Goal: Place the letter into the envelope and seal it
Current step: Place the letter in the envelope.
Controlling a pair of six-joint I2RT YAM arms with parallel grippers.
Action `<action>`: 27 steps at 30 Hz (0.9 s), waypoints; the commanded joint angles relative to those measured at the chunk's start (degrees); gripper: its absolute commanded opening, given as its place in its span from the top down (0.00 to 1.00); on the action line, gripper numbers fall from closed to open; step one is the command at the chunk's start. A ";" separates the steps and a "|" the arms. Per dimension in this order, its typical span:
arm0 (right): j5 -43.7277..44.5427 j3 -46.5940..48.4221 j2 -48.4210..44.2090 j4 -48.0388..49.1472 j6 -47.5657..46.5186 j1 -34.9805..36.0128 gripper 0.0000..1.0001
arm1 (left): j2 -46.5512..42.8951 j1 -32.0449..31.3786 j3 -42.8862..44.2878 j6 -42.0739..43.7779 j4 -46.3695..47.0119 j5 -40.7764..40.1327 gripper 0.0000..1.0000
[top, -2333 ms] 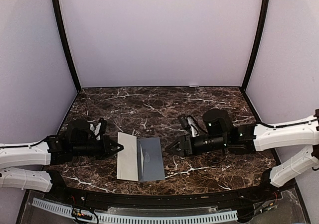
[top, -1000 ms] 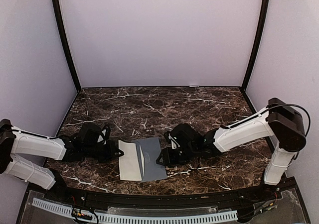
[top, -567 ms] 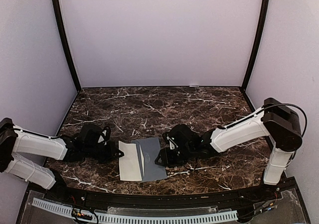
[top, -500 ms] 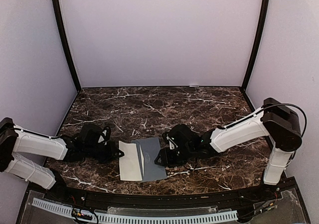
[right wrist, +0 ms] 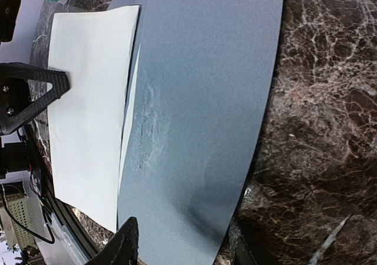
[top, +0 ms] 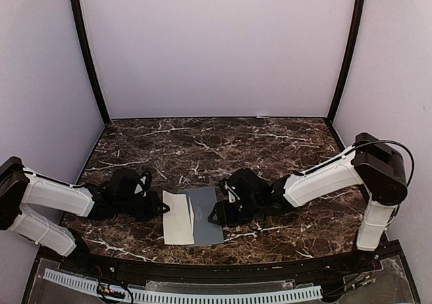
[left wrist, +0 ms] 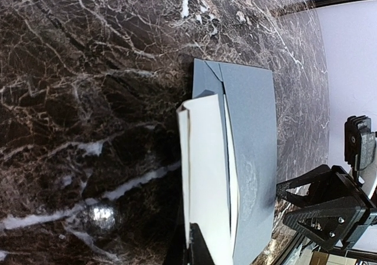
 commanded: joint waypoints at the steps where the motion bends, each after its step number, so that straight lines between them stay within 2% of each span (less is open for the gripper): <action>1: -0.25 0.68 1.53 -0.57 0.52 0.56 0.51 | 1.24 0.34 -0.53 0.34 1.92 0.83 1.00; 12: -0.93 0.45 1.83 0.69 0.95 0.58 0.51 | 4.27 0.33 0.18 1.20 4.25 2.59 1.00; 27: -2.39 -4.38 -1.73 10.69 6.41 0.41 0.53 | 5.84 0.33 -0.70 0.44 5.36 3.77 1.00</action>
